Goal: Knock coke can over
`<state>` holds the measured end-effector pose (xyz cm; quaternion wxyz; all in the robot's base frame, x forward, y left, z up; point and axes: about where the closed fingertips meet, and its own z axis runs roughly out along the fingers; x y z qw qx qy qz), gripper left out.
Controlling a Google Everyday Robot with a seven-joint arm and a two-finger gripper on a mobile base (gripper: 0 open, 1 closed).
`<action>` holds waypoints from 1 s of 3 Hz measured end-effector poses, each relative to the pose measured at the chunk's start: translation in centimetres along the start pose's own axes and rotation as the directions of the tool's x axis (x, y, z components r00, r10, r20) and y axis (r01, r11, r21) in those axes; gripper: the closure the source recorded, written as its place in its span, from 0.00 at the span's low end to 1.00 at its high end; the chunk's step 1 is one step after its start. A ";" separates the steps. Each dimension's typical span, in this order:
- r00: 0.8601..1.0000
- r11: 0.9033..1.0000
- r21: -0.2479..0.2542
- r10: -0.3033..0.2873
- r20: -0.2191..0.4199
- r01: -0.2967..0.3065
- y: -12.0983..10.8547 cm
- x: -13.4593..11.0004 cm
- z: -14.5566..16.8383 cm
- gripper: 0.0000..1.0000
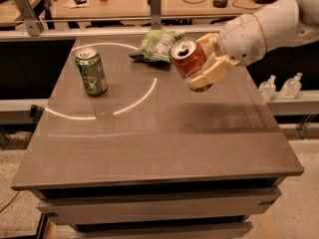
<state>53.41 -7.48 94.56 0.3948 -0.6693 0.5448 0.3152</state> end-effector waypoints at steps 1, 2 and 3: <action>0.969 0.995 -0.088 -0.068 -0.239 0.048 0.2 0.1 -1.4 1.00; 0.882 0.984 -0.154 -0.149 -0.447 0.089 0.2 1.0 -2.1 1.00; 0.771 0.974 -0.176 -0.221 -0.597 0.143 0.8 2.4 -3.2 1.00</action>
Offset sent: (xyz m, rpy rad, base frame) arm -0.0038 -0.0579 -0.0039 -0.8428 -0.1279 0.1353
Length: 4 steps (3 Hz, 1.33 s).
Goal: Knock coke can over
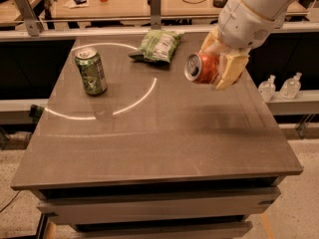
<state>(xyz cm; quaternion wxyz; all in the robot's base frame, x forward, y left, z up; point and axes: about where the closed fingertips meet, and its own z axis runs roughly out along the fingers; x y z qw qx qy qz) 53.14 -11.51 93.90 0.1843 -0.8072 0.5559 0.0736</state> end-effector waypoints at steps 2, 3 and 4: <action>0.973 0.998 -0.013 -0.064 -0.220 0.063 2.5 3.1 4.0 1.00; 0.964 0.996 -0.039 -0.092 -0.251 0.084 3.1 3.5 5.5 1.00; 0.960 0.994 -0.056 -0.104 -0.260 0.092 3.6 3.8 6.6 1.00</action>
Offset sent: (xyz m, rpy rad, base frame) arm -0.0123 -0.0262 -0.0829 -0.3060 -0.1159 0.0346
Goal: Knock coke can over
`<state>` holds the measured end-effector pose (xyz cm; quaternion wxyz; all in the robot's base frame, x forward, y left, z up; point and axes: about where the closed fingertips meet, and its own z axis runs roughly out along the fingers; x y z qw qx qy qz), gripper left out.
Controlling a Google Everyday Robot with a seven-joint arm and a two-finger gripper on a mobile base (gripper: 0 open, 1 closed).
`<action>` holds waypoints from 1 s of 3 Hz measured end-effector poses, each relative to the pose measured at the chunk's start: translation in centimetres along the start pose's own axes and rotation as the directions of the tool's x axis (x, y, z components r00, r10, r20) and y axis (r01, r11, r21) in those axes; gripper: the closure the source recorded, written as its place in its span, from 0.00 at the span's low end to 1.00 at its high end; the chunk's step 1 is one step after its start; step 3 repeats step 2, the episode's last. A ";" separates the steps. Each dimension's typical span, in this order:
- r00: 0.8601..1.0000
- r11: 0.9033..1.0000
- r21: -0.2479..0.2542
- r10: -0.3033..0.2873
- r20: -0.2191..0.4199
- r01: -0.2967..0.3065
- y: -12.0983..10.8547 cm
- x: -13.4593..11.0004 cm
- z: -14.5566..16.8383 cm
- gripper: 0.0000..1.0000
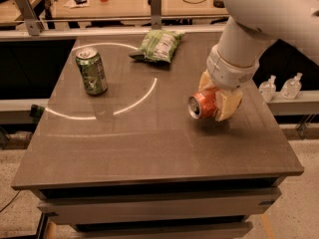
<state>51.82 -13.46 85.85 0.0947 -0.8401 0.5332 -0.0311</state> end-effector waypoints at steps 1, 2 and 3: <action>0.999 0.998 -0.038 0.044 -0.024 -0.045 -0.1 0.1 0.8 0.82; 0.998 0.998 -0.034 0.049 -0.025 -0.050 0.0 0.0 0.8 0.59; 0.998 0.998 -0.034 0.049 -0.025 -0.050 0.0 0.0 0.8 0.59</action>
Offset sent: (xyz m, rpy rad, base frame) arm 0.0019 0.0004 -0.0074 -0.0280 0.0272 -0.0388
